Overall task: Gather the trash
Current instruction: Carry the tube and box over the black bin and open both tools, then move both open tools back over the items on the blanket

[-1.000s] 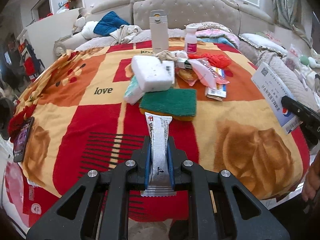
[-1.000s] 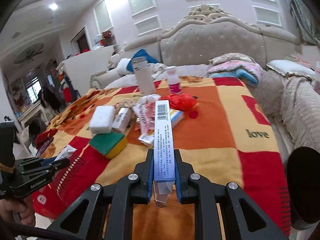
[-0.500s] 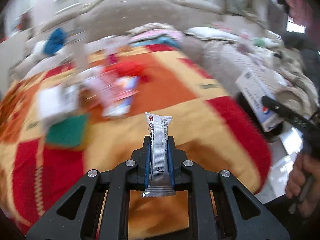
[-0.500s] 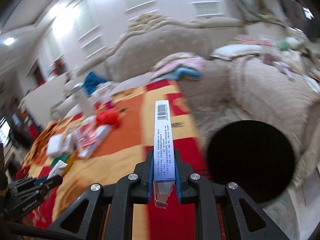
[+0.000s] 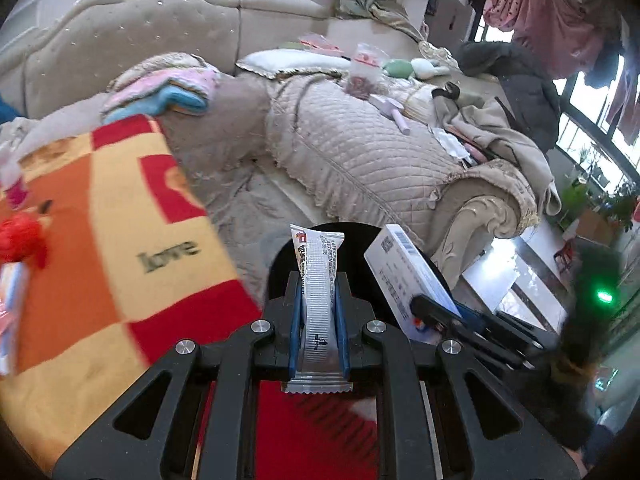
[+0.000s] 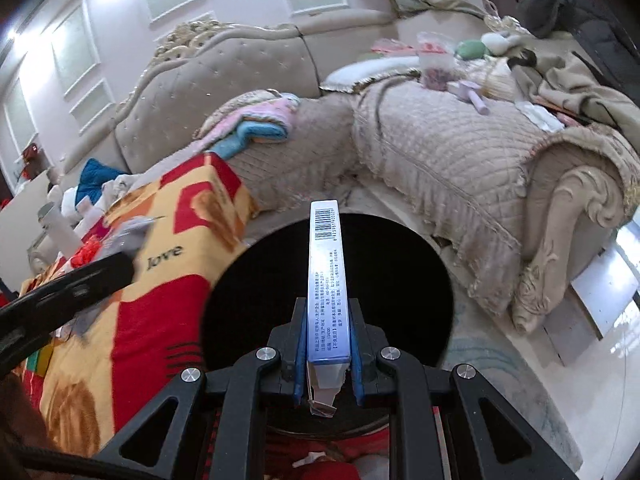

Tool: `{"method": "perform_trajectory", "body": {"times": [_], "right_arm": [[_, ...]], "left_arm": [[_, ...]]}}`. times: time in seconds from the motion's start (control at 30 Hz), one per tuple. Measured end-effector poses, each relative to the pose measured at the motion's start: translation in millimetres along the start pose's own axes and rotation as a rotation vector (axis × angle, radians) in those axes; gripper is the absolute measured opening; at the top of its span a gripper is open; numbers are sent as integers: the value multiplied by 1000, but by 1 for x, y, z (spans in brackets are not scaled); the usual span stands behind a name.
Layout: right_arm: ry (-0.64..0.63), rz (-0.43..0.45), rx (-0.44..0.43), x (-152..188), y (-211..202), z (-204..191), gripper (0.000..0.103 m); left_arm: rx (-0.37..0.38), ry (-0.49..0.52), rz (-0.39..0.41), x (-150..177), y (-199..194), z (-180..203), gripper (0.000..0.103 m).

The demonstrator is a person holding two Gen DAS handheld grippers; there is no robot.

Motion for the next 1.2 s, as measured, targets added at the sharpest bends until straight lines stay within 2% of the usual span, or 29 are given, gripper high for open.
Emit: {"method": "perform_trajectory", "body": {"times": [0.13,0.27,0.3,0.33,0.37,0.4,0.67,0.8,0.87,0.97,1.07,1.2], "right_arm": [[24,-2,12,-1,2,10,17],[58,-33,-9,0,10,18,17],[67,-42,-21,0,13,19,22],[84,-48,-24,-1,15,21,33],[93,-48,-19,-1,16,23,37],[100,-41,-5,-1,15,25,37],[97,21,64,-6,0,15,37],[40,80,39,-12,-11,-21,37],[-4,94,11,-12,-13,-46,37],[-85,87,-32,-9,-10,-88,37],[-186,81,-87,0,-7,-138,40],[-299,60,-132,17,2,-193,40]], "left_arm": [[21,32,-18,-3,31,9,12],[31,45,-15,-9,41,16,15],[32,44,-25,-9,42,15,26],[28,31,-40,-9,43,12,35],[27,20,-36,-8,42,10,52],[28,9,-20,-9,39,8,59],[14,-108,32,1,8,-26,59],[-21,-157,91,13,-23,-49,60],[-62,-188,127,21,-40,-64,60],[-119,-237,180,34,-66,-88,60],[-182,-236,210,44,-97,-114,60],[-283,-288,228,68,-141,-172,60]]}}
Point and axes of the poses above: each gripper's, at about its wrist camera, not at the fingertips, and y roughly the way its jaws point, z to its right, x to its underside, the point moved 6 cm from there along y, roughly the way its jaws point, and after that the axes turned 13 degrees about -z, right-handed, at the moved point
